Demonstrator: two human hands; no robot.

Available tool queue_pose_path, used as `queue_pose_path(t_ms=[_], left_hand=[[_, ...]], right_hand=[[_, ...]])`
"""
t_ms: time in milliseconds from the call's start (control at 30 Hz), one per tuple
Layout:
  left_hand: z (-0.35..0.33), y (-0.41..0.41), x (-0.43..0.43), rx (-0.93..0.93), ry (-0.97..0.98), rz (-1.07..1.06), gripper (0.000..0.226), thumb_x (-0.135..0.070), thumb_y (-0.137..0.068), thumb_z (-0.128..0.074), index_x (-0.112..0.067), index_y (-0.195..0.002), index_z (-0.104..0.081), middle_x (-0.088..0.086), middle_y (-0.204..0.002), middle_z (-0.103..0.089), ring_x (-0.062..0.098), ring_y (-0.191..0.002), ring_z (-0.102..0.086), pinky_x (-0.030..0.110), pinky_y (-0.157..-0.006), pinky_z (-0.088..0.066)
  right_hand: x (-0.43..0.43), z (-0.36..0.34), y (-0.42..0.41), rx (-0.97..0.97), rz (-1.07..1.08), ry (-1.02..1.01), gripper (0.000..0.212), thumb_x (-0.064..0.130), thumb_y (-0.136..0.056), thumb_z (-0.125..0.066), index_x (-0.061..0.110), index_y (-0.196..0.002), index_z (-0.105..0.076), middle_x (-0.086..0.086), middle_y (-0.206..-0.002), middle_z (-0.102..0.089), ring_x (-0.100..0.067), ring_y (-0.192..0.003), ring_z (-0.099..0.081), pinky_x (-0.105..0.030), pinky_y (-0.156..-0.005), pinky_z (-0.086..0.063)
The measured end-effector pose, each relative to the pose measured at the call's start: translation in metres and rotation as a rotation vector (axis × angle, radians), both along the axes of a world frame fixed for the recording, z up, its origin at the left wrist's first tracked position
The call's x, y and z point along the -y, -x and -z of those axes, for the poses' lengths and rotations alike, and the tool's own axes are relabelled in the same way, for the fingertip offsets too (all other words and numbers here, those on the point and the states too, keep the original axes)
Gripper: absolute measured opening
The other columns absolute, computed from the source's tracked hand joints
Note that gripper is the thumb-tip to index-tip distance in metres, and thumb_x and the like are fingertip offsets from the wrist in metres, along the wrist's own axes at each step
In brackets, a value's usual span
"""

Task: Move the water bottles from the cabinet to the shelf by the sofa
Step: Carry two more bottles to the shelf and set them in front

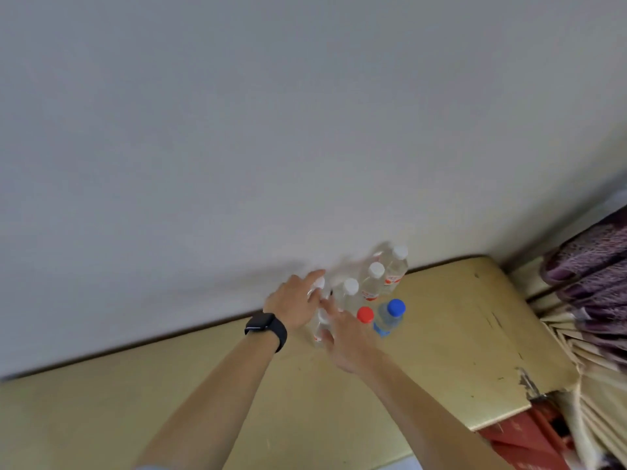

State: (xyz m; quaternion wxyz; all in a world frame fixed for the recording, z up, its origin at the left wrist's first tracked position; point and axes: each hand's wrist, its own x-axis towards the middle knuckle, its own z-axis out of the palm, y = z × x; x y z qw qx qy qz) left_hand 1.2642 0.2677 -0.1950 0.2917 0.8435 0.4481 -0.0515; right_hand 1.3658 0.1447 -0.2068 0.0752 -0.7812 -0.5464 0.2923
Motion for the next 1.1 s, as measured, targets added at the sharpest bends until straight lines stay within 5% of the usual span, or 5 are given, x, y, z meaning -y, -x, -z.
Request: queue_pose_path(t_ms=[167, 433, 733, 867, 1100], left_hand=[[0.009, -0.011, -0.023, -0.088, -0.087, 0.146, 0.027, -0.055, -0.098, -0.039, -0.039, -0.118, -0.046, -0.001, -0.106, -0.050, 0.023, -0.084, -0.059, 0.034, -0.072, -0.049], [0.032, 0.052, -0.023, 0.079, -0.044, 0.064, 0.018, -0.043, -0.098, -0.045, -0.036, -0.113, -0.039, -0.009, -0.105, -0.052, 0.021, -0.078, -0.059, 0.035, -0.066, -0.049], [0.036, 0.133, 0.005, 0.101, 0.047, 0.106, 0.016, -0.040, -0.097, -0.047, -0.036, -0.111, -0.042, -0.010, -0.111, -0.051, 0.023, -0.083, -0.057, 0.040, -0.073, -0.050], [0.016, 0.145, 0.020, -0.003, -0.018, 0.283, 0.014, -0.045, -0.098, -0.043, -0.040, -0.110, -0.048, -0.012, -0.098, -0.044, 0.019, -0.071, -0.051, 0.034, -0.064, -0.043], [0.013, 0.157, 0.055, -0.120, -0.194, 0.484, 0.026, -0.042, -0.095, -0.039, -0.034, -0.118, -0.048, -0.004, -0.101, -0.051, 0.022, -0.068, -0.046, 0.030, -0.058, -0.034]], right_hand=[[0.008, 0.009, 0.019, 0.042, 0.154, 0.009, 0.045, 0.047, -0.102, -0.031, 0.032, -0.144, -0.024, -0.008, -0.117, -0.050, -0.033, -0.094, -0.063, -0.036, -0.068, -0.043], [0.022, 0.015, 0.048, 0.119, 0.144, 0.011, 0.035, 0.052, -0.102, -0.026, 0.031, -0.129, -0.026, -0.002, -0.115, -0.044, -0.030, -0.087, -0.064, -0.035, -0.062, -0.042], [0.040, 0.014, 0.051, 0.024, 0.277, -0.059, 0.030, 0.041, -0.101, -0.040, 0.027, -0.127, -0.033, -0.005, -0.111, -0.055, -0.037, -0.084, -0.063, -0.037, -0.061, -0.045], [0.063, 0.008, 0.050, -0.033, 0.344, -0.105, 0.025, 0.029, -0.100, -0.047, 0.020, -0.121, -0.037, -0.006, -0.103, -0.064, -0.038, -0.081, -0.063, -0.038, -0.061, -0.045], [0.102, -0.006, 0.076, 0.105, 0.294, 0.042, 0.023, 0.044, -0.098, -0.043, 0.023, -0.103, -0.034, 0.003, -0.074, -0.061, -0.027, -0.067, -0.061, -0.033, -0.057, -0.041]])
